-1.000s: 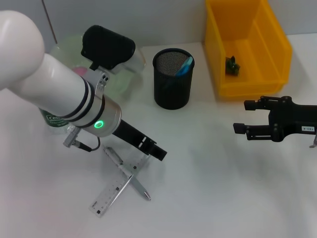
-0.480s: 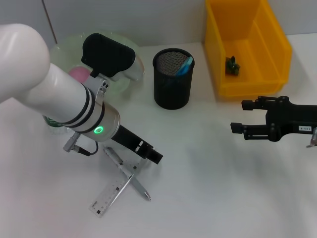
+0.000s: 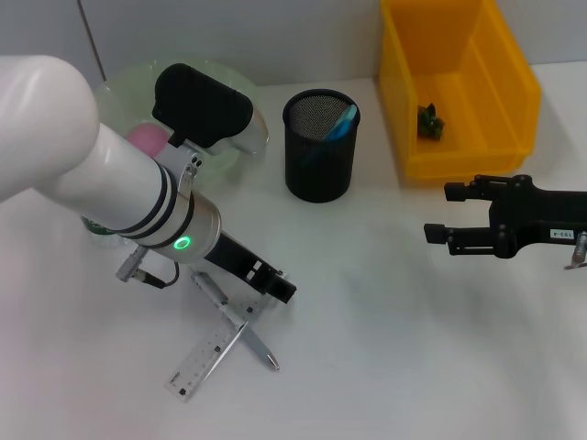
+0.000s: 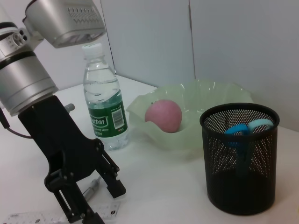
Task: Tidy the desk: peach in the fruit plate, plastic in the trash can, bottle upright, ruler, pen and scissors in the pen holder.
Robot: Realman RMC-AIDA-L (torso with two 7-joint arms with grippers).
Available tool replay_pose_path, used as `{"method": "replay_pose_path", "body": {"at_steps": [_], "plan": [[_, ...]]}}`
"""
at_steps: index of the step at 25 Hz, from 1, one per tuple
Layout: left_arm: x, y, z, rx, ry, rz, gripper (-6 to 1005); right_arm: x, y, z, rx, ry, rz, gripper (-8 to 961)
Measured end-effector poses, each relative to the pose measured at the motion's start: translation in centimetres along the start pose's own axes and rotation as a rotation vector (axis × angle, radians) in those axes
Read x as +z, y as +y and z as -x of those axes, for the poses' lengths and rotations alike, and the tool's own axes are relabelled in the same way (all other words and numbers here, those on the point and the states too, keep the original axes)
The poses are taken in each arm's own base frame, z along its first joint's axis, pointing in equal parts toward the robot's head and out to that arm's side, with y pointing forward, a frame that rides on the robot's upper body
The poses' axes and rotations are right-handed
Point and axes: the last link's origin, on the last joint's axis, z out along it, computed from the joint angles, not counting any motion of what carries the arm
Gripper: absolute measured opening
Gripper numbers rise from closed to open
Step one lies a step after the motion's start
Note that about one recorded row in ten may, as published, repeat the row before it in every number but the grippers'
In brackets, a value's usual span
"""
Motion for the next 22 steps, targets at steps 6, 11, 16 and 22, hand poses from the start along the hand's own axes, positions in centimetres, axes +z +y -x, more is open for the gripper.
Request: {"method": "replay_pose_path", "body": {"at_steps": [6,11,16,22], "plan": [[0.00,-0.04,-0.07,0.004,0.006,-0.002,801,0.07,-0.03,0.12,-0.002,-0.002,0.001,731],[0.02,-0.05,-0.06,0.008,0.009,-0.003,798,0.24,-0.06,0.31,-0.005,-0.004,0.005,728],[0.05,-0.01,0.01,0.005,0.009,0.001,788,0.27,-0.10,0.36,-0.006,-0.004,0.003,726],[0.09,0.04,0.08,0.005,0.008,0.004,773,0.35,-0.14,0.49,-0.008,-0.005,0.004,723]]}}
